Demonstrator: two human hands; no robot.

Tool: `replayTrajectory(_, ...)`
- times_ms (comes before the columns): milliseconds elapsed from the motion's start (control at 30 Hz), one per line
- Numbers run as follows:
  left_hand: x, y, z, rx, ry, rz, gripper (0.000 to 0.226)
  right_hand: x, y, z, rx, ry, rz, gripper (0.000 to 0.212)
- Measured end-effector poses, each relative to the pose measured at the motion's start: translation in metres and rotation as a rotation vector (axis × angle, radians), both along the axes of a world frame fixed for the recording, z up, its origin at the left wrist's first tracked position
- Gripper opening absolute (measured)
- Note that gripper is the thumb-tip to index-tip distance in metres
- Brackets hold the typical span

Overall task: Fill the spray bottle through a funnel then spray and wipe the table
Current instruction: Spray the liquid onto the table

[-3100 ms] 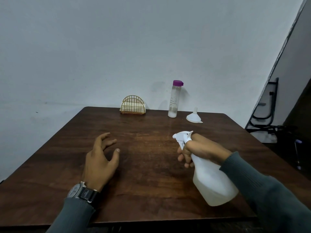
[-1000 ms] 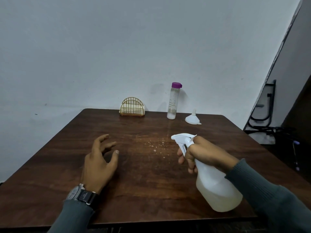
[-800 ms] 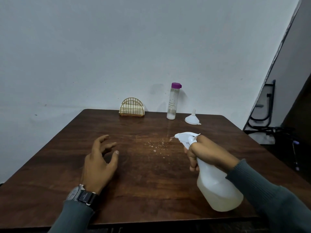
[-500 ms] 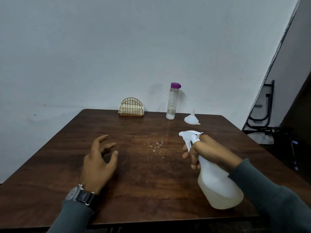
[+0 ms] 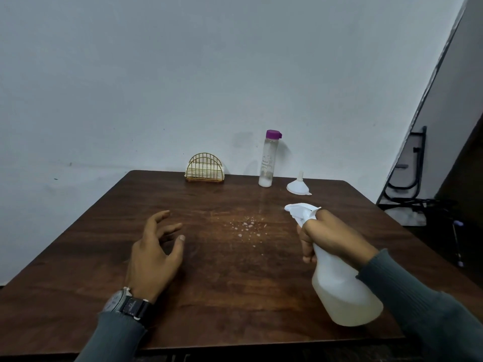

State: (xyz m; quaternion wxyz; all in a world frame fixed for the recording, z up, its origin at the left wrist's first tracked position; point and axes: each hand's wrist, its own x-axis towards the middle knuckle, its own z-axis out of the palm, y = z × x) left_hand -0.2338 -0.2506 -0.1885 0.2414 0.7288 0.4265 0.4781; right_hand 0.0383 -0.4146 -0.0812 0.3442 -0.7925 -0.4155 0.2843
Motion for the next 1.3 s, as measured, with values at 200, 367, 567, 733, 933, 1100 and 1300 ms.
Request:
replayTrajectory(200,-0.001,-0.001,0.0,0.001,0.012,0.003,0.06,0.004,-0.003,0.0,-0.014,0.123,-0.04,0.025)
replayTrajectory(367,-0.001,-0.001,0.002,-0.015,0.011,-0.003,0.061,0.004,-0.003,-0.001,-0.009,0.076,0.004,0.032)
replayTrajectory(567,-0.002,-0.001,0.002,-0.013,0.008,-0.005,0.06,0.005,-0.006,0.0,-0.038,0.127,0.039,0.027)
replayTrajectory(733,-0.002,-0.001,0.002,-0.022,0.004,-0.013,0.061,0.001,-0.005,0.001,-0.048,0.108,0.107,0.041)
replayTrajectory(933,-0.001,-0.001,0.002,-0.023,-0.005,-0.004,0.06,-0.005,-0.004,0.001,-0.104,0.049,0.12,0.031)
replayTrajectory(1100,-0.003,-0.001,0.001,-0.014,-0.009,-0.008,0.06,-0.008,-0.002,0.002,-0.143,0.068,0.117,0.024)
replayTrajectory(1300,-0.002,-0.003,0.002,-0.005,-0.013,0.005,0.059,-0.011,-0.004,0.003,-0.131,0.014,0.11,0.017)
